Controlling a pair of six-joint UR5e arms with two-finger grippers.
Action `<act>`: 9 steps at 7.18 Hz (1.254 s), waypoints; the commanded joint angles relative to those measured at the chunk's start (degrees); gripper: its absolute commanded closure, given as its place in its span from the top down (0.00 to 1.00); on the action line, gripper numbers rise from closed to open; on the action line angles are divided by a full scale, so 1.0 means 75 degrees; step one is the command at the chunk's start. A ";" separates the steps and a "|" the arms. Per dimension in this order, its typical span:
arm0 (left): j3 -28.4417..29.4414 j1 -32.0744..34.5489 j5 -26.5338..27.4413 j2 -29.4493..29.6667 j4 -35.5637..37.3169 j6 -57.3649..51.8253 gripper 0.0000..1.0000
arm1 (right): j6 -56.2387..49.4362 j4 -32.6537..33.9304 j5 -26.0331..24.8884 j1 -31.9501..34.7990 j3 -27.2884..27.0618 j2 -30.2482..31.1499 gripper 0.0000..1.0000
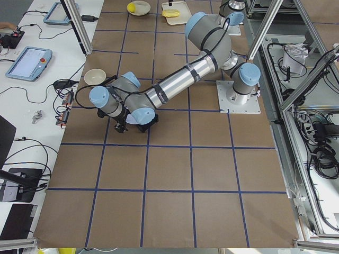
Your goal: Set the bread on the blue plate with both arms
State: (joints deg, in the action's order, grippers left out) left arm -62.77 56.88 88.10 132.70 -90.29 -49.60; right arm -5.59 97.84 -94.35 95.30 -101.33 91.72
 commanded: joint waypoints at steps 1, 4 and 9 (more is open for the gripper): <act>0.0167 0.0056 -0.0192 0.0399 0.0027 0.0121 0.93 | -0.0027 -0.0002 -0.0007 -0.0004 0.0010 0.0016 1.00; 0.0155 0.0069 -0.0638 0.0576 -0.0323 0.0843 0.75 | -0.0063 0.0057 -0.0076 -0.0004 -0.0049 0.0040 1.00; 0.0354 0.0057 -0.0556 0.0471 -0.0793 0.1199 0.12 | -0.0028 0.0045 -0.0007 -0.0027 0.0010 0.0052 1.00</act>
State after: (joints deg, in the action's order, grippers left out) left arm -60.78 57.40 83.65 136.51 -95.94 -41.14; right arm -5.96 98.13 -94.47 95.12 -101.16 92.06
